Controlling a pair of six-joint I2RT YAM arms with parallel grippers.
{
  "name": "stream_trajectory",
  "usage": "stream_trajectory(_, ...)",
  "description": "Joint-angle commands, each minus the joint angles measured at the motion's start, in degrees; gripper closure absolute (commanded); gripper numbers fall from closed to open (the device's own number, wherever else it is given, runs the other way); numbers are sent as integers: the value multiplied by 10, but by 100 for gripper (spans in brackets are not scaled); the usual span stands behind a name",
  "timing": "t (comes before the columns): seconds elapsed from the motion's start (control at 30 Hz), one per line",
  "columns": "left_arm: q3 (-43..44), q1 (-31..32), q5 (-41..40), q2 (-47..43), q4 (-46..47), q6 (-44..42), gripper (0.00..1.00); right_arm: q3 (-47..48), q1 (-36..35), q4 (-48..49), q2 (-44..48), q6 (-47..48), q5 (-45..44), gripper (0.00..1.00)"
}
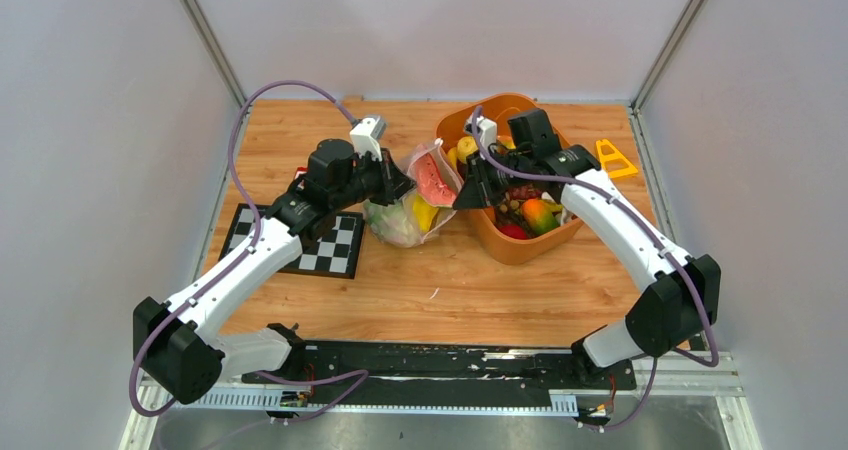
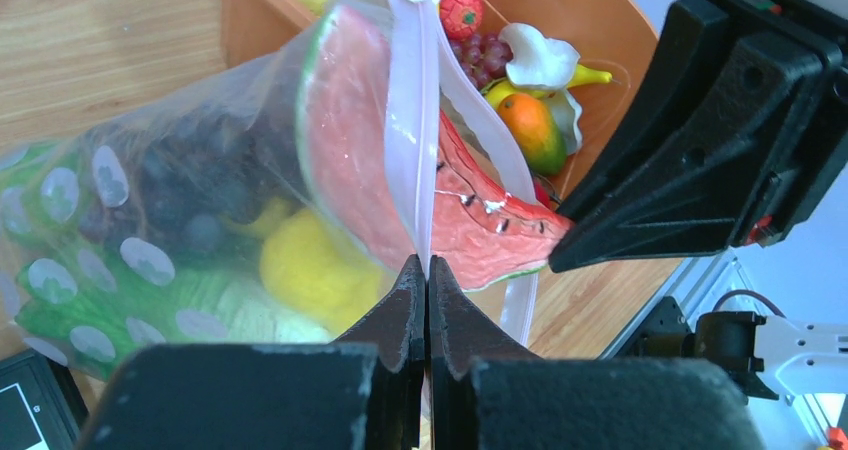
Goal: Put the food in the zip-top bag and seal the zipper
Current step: Place the fake fruit in the zipper food storage bag.
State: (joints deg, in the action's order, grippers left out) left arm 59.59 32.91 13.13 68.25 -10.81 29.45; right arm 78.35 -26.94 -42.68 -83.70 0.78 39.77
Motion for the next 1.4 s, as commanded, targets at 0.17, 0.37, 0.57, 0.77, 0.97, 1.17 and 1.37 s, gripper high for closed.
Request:
stream_trajectory(0.17, 13, 0, 16, -16, 19, -15, 100, 104, -44, -34, -47, -40, -83, 93)
stream_trajectory(0.37, 14, 1, 21, -13, 19, -14, 100, 186, -88, -99, -82, -39, -225, 88)
stream_trajectory(0.57, 10, 1, 14, -13, 26, -9, 100, 208, -110, -90, -87, -57, -284, 81)
stream_trajectory(0.77, 12, 0, 12, -12, 23, -8, 100, 217, -124, -79, -96, -60, -279, 81)
stream_trajectory(0.97, 14, 0, 9, -10, 23, -9, 100, 215, -125, -38, -80, -84, -256, 84)
stream_trajectory(1.17, 17, 0, 13, -7, 26, -5, 100, 209, -125, -8, -78, -103, -274, 79)
stream_trajectory(1.37, 15, 0, 10, -9, 28, -2, 100, 190, -125, 33, -92, -122, -226, 76)
